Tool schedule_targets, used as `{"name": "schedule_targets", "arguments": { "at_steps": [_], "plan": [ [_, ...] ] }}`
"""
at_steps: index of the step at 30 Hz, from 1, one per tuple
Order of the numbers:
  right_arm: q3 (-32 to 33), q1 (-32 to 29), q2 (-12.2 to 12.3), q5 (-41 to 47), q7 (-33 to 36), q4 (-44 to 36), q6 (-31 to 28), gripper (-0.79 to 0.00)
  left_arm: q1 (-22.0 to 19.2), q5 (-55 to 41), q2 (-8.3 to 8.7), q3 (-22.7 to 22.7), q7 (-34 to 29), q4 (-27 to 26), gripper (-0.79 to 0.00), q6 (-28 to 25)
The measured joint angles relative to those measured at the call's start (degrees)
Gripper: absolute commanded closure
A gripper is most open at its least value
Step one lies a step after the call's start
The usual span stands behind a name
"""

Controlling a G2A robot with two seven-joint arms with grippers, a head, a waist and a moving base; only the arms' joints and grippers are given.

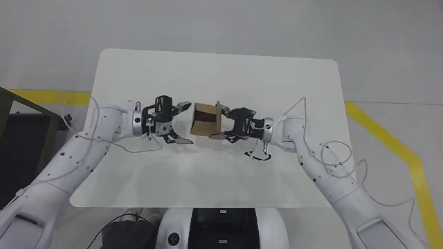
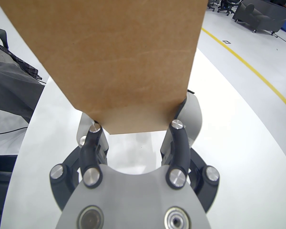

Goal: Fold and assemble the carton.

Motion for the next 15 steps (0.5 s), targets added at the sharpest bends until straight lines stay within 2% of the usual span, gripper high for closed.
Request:
{"name": "schedule_targets", "arguments": {
  "at_steps": [14,15],
  "plan": [
    [-1.13,-0.27,0.06,0.44,0.62,-1.66,-0.82,-0.345,-0.72,2.13,-0.89,1.32,3.64,0.64,-0.785,0.27],
    [-1.26,-0.17,0.03,0.46,0.59,-1.61,-0.81,-0.345,-0.81,2.19,-0.97,1.43,3.79,0.74,-0.727,0.24]
  ]
}}
